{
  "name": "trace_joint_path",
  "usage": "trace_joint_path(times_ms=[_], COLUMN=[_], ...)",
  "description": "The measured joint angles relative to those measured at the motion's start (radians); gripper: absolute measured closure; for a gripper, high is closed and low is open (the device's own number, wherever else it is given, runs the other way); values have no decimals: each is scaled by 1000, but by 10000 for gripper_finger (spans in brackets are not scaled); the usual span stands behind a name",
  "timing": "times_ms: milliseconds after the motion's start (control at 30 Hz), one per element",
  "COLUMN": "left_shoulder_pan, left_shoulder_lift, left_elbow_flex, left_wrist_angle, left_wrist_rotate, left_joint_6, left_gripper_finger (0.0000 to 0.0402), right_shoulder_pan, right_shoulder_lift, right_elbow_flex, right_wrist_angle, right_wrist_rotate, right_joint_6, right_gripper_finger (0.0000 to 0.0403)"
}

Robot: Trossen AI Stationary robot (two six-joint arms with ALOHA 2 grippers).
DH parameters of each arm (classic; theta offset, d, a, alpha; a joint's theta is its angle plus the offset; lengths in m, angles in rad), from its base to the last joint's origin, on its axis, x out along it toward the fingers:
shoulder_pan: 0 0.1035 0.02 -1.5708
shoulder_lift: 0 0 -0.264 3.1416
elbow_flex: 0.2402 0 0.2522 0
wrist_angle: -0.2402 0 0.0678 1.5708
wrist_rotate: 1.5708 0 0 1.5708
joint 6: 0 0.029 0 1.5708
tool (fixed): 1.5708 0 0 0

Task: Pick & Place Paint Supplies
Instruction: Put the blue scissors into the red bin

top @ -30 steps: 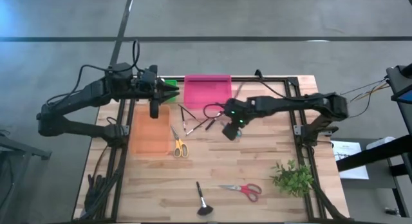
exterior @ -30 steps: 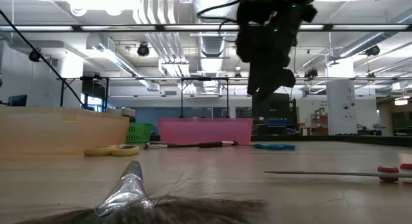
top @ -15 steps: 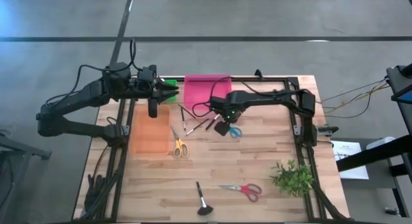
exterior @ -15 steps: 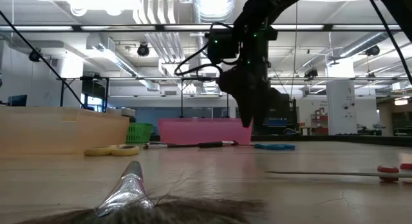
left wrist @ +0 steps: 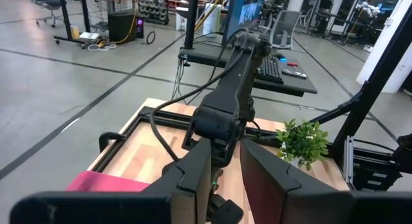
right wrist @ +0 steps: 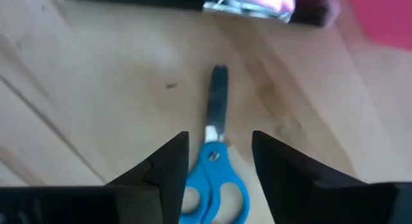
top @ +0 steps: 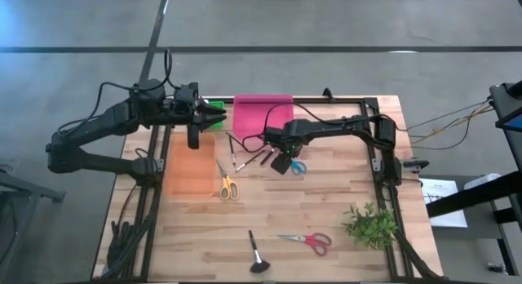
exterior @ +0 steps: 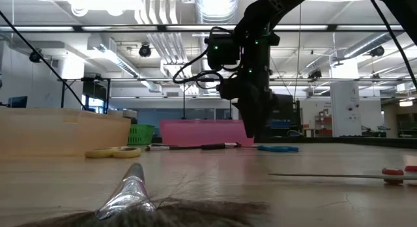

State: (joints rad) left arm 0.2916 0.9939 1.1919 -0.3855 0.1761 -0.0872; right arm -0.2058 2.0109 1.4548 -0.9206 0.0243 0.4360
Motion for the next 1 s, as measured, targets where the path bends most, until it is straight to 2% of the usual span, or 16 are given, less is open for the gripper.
trace_joint_path(times_ms=[167,600,1000], left_shoulder_pan=[0,0,0], left_shoulder_lift=[0,0,1], left_elbow_flex=[0,0,1], left_wrist_angle=[0,0,0], left_wrist_rotate=[0,0,0], left_joint_6=[-14,-18,-17], left_gripper_finger=[309,309,309], right_shoulder_pan=[1,3,4], right_shoulder_lift=[0,2,2], right_elbow_flex=[-2,-27,-83], right_wrist_angle=[15,21,99], right_wrist_rotate=[-4,-21,-18], right_joint_6=[-18,-25,-20], right_gripper_finger=[254,255,255])
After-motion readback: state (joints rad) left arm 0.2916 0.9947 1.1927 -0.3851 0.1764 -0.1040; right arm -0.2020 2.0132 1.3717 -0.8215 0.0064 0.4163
